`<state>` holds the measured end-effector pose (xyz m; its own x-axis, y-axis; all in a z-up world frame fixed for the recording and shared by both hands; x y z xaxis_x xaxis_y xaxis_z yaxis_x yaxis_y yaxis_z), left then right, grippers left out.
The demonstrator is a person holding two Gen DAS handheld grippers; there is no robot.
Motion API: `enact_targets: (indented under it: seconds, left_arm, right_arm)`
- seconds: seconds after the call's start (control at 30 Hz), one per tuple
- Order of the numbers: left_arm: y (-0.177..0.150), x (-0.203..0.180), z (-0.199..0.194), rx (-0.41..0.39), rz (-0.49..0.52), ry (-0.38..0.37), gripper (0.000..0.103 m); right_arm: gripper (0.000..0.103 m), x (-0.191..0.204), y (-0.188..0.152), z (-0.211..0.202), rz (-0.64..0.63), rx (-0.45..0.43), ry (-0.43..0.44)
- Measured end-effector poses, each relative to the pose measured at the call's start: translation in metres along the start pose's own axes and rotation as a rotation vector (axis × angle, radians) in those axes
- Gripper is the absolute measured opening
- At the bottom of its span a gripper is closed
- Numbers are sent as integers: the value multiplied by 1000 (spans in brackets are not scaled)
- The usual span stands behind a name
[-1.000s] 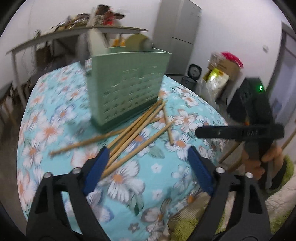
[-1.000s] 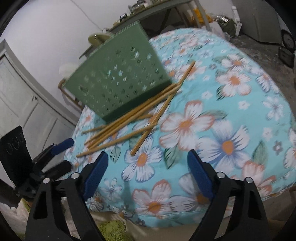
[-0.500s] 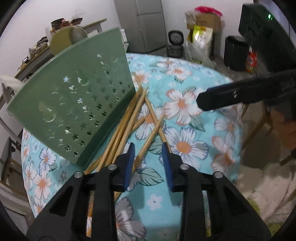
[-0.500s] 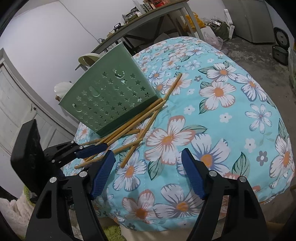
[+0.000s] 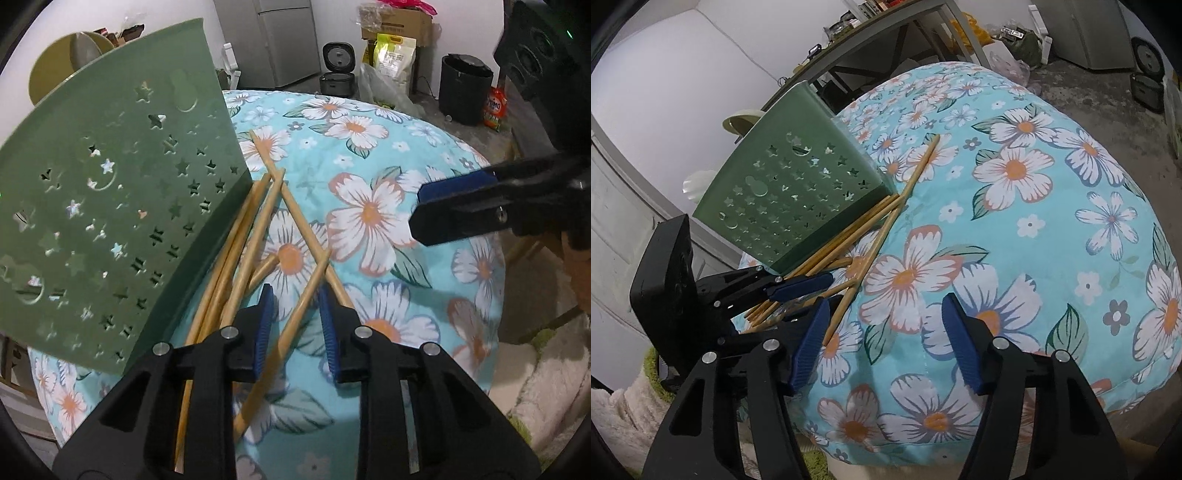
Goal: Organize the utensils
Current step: 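Close the left tool on a wooden chopstick while the right tool grasps another chopstick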
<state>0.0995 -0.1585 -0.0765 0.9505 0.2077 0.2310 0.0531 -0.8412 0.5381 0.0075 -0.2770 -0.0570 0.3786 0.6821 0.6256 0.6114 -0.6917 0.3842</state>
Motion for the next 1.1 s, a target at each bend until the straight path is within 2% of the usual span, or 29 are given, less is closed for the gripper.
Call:
enact_targets:
  seconds: [0.4,0.73,0.93,1.1]
  left_arm:
    - [12,0,4,-15,-19,-1,9]
    - [7,15,-34,-109,-109,36,5]
    - [4,26,-67,-181,-160,67,5]
    - [-2,34,-88,-227,-198,81,5]
  right_arm:
    - [49,-6,1,-1,21,1,-11]
    - [40,-7,13,-6,36,-21,-33]
    - [33,-6,48,0,75,-37,-7]
    - [29,0,93,25,116,-22,27]
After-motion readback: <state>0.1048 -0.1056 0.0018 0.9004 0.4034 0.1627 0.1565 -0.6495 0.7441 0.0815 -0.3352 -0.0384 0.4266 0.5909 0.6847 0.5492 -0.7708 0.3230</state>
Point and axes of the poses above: each gripper's, at about its wrist camera, not at the fingertips, and z roughly the way its jaws point, x to its left, y to its top, the point moved 3 cm from there along z, roughly the way its jaws point, and after that the axes turned 11 degrees about z, right-handed, at the moved point
